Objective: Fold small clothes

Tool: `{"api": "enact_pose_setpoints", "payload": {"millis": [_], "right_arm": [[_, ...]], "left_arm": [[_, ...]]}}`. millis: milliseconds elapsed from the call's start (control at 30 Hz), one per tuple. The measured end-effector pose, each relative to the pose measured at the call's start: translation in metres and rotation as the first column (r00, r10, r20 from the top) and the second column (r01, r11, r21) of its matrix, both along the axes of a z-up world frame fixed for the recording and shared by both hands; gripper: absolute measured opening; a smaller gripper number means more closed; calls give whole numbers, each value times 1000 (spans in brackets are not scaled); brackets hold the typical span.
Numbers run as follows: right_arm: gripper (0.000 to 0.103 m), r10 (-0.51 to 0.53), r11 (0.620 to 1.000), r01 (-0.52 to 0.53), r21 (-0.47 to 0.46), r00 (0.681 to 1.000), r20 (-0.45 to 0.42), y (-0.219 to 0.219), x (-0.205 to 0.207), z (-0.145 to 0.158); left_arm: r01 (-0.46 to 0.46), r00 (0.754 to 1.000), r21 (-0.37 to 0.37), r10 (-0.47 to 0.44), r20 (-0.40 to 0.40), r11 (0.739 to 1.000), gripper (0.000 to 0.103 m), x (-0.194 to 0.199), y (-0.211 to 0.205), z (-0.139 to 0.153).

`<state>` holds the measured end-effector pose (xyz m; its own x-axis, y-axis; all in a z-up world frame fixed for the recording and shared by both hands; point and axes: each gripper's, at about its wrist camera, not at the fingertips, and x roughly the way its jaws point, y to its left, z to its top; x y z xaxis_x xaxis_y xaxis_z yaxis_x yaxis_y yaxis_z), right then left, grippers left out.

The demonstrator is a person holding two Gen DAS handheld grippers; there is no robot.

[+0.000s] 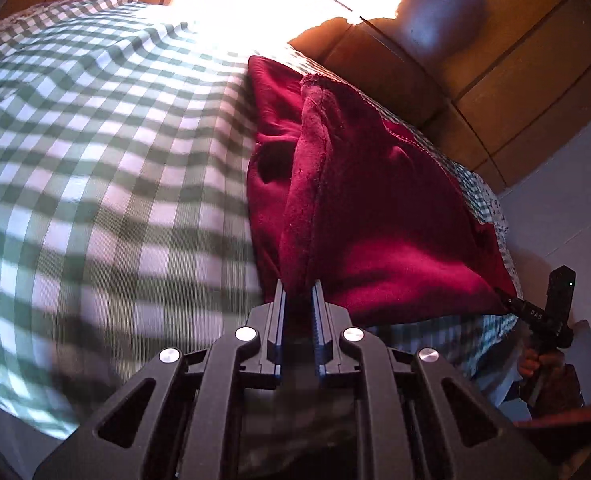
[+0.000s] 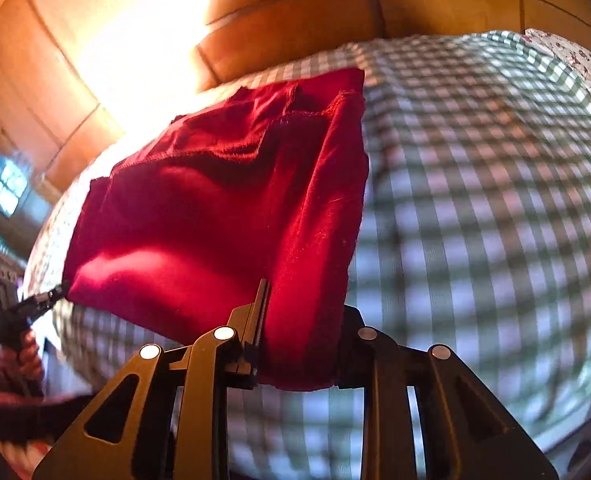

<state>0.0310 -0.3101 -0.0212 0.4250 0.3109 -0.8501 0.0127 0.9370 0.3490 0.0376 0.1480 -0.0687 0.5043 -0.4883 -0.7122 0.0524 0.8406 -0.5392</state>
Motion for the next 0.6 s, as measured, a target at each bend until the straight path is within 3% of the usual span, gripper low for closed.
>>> {"api": "enact_pose_setpoints", "payload": {"millis": [133,200,267,300,467,600], "right_arm": [[23,16,1000,-15,22,998,-62,-6,-34,-9],[28,3,1000,-2,26,998,-64,-7,-41,-9],[61,-28,999,29,19,997,-74,-10,-38,-10],[69,-47,999,49,21,996,-74,-12,-36,-10],[69,-89,996,89,-21,996,-30,-16,-17,-3],[69,-123,990,123,-62,992,12,-20,0,0]], "left_arm": [[-9,1000,33,9,-12,999,27,-25,0,6],[-22,1000,67,21,20,998,39,-21,1,16],[-35,998,129,28,60,991,47,-6,-2,28],[-36,997,156,24,79,987,48,2,-4,32],[-34,990,217,4,139,976,51,57,-12,44],[-23,989,209,-8,145,978,51,91,-24,44]]}}
